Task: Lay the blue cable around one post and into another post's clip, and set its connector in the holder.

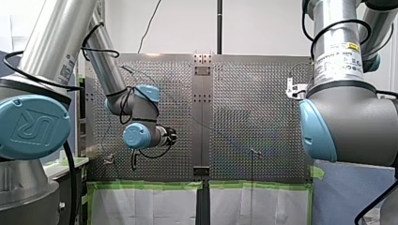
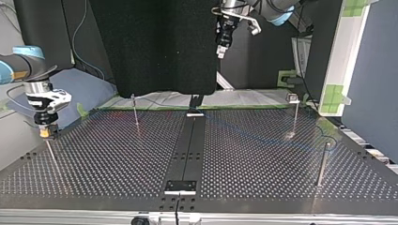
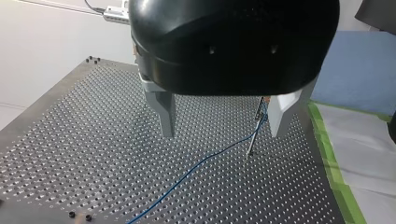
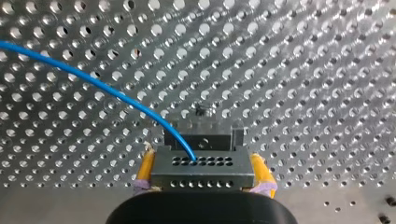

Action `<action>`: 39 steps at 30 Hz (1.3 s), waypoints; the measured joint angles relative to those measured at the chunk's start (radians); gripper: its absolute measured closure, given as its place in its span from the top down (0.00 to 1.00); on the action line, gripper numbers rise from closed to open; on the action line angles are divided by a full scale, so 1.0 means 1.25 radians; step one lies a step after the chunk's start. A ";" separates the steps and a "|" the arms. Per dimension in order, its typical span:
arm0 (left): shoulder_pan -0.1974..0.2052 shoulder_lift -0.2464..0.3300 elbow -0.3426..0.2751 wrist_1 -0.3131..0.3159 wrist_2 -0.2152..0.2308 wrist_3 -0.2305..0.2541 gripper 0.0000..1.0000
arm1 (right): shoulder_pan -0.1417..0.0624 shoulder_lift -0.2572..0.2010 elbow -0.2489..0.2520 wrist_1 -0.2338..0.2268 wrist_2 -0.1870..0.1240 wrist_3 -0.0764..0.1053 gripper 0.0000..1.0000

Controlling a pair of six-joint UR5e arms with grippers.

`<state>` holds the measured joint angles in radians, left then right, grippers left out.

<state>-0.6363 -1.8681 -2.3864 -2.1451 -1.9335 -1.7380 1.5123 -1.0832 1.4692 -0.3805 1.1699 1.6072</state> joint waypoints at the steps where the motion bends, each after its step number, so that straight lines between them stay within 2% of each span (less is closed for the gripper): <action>1: 0.000 0.000 0.000 0.000 0.000 0.000 0.98 | 0.000 0.000 0.000 -0.001 0.000 0.001 0.14; 19: 0.000 0.000 0.000 -0.001 0.000 0.000 0.98 | -0.003 0.003 -0.003 -0.006 -0.010 0.003 0.14; 26: 0.000 0.000 0.000 -0.001 0.000 0.000 0.98 | -0.003 0.010 -0.012 -0.001 -0.024 0.003 0.14; 33: 0.000 0.000 0.000 -0.003 0.000 0.000 0.98 | -0.004 0.023 -0.023 0.008 -0.033 -0.002 0.14; 39: 0.000 0.000 0.000 -0.004 0.000 0.000 0.98 | -0.007 0.024 -0.030 0.001 -0.057 -0.005 0.14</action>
<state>-0.6360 -1.8681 -2.3865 -2.1505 -1.9335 -1.7379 1.5041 -1.0528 1.4321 -0.3797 1.0985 1.6009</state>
